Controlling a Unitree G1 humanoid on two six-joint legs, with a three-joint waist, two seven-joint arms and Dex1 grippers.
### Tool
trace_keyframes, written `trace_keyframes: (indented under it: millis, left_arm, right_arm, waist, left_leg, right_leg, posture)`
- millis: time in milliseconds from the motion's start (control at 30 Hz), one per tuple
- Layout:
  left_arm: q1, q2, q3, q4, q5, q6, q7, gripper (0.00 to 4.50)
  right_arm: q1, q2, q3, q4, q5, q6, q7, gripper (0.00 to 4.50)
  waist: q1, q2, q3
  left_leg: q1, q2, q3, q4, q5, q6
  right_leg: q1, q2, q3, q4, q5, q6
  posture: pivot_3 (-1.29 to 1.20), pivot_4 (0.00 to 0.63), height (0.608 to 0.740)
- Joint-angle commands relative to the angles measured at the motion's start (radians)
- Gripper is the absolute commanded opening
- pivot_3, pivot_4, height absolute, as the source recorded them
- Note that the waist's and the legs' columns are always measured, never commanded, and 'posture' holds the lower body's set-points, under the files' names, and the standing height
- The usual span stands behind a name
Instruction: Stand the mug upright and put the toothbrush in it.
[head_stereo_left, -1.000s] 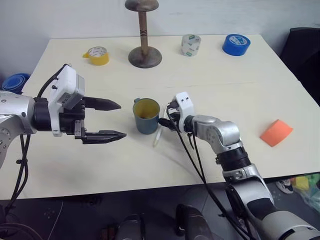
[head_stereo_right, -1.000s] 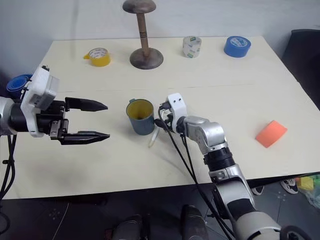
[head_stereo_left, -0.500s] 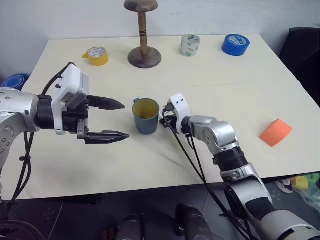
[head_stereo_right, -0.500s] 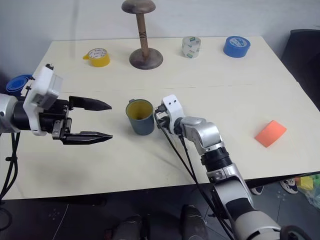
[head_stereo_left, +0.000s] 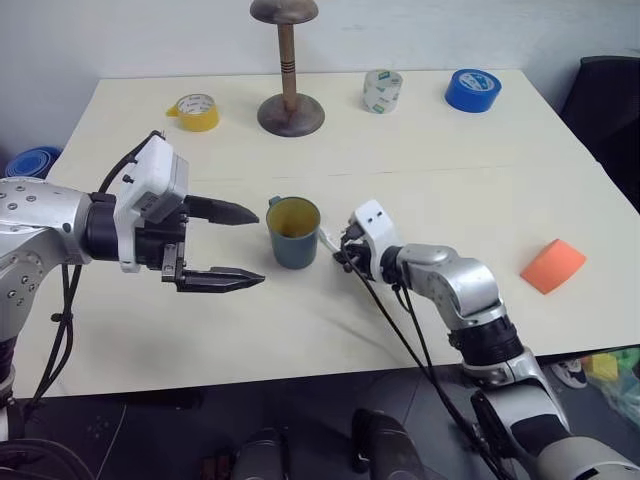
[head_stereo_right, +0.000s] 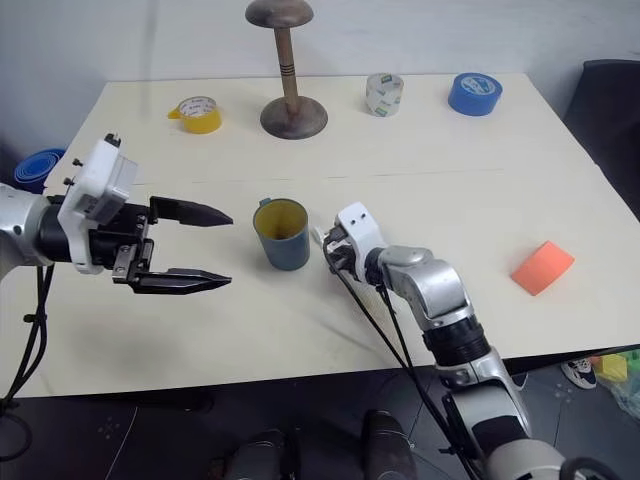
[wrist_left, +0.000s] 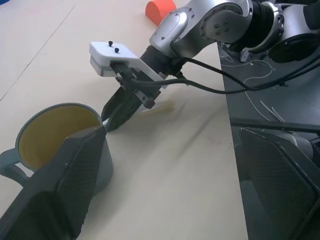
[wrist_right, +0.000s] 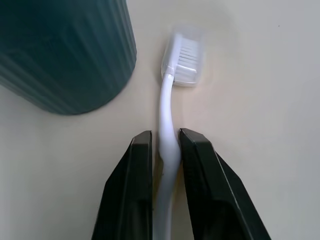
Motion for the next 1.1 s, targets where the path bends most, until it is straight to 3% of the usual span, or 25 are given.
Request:
trace_keyframes:
  millis: [33, 167, 400, 533, 633, 900, 1100]
  left_arm:
    - [-0.026, -0.003, 0.007, 0.0, 0.011, -0.019, -0.007, 4.5]
    - [-0.027, -0.007, 0.008, 0.0, 0.012, -0.016, -0.01, 4.5]
    - [-0.019, -0.01, 0.045, 0.018, 0.002, 0.0, 0.013, 4.5]
    - [-0.012, -0.015, 0.086, 0.024, -0.019, 0.018, 0.047, 4.5]
    - [-0.007, -0.022, 0.106, 0.027, -0.014, 0.018, 0.075, 4.5]
    - [0.004, -0.014, 0.143, 0.026, -0.014, 0.031, 0.114, 4.5]
    - [0.037, 0.015, 0.204, 0.016, -0.021, 0.06, 0.141, 4.5]
  right_arm:
    - [0.031, 0.003, 0.018, 0.008, -0.01, 0.021, 0.002, 0.18]
    - [0.03, -0.009, 0.0, -0.005, -0.016, 0.02, -0.002, 0.18]
    - [0.02, -0.05, -0.187, -0.143, 0.015, -0.016, -0.047, 0.18]
    - [-0.059, 0.021, -0.338, -0.21, 0.102, -0.053, -0.091, 0.18]
    - [-0.14, 0.089, -0.384, -0.213, 0.156, -0.13, -0.094, 0.18]
    - [-0.259, 0.268, -0.313, -0.076, 0.178, -0.348, -0.073, 0.18]
    - [-0.294, 0.407, -0.261, 0.137, 0.14, -0.541, -0.064, 0.18]
  waist:
    - [0.001, 0.0, 0.0]
    - [0.001, 0.0, 0.0]
    - [0.01, 0.0, 0.0]
    - [0.002, 0.0, 0.0]
    - [-0.008, 0.001, 0.001]
    - [-0.021, 0.001, 0.001]
    - [-0.03, 0.001, 0.001]
  left_leg:
    - [0.0, 0.0, 0.0, 0.0, 0.0, 0.0]
    - [0.0, 0.0, 0.0, 0.0, 0.0, 0.0]
    - [-0.001, 0.0, 0.0, 0.001, 0.0, 0.0]
    - [-0.002, 0.0, 0.0, 0.0, 0.0, 0.0]
    - [-0.002, 0.0, 0.002, 0.0, 0.0, -0.001]
    - [-0.002, 0.0, 0.002, -0.001, 0.001, -0.001]
    - [-0.002, 0.0, 0.002, -0.001, 0.001, -0.001]
  right_leg:
    - [0.0, 0.0, 0.0, 0.0, 0.0, 0.0]
    - [0.0, 0.0, 0.0, 0.0, 0.0, 0.0]
    - [0.0, 0.0, 0.0, -0.001, 0.0, 0.0]
    - [-0.002, 0.0, 0.0, -0.001, 0.0, 0.0]
    - [-0.006, 0.0, 0.001, 0.003, 0.0, 0.0]
    - [-0.007, 0.0, 0.002, 0.006, 0.0, 0.0]
    - [-0.008, 0.0, 0.002, 0.007, 0.0, 0.0]
  posture:
    - [0.0, 0.15, 0.74]
    - [0.0, 0.15, 0.74]
    - [0.0, 0.15, 0.74]
    - [0.0, 0.15, 0.74]
    - [0.0, 0.15, 0.74]
    - [0.0, 0.15, 0.74]
    - [0.0, 0.15, 0.74]
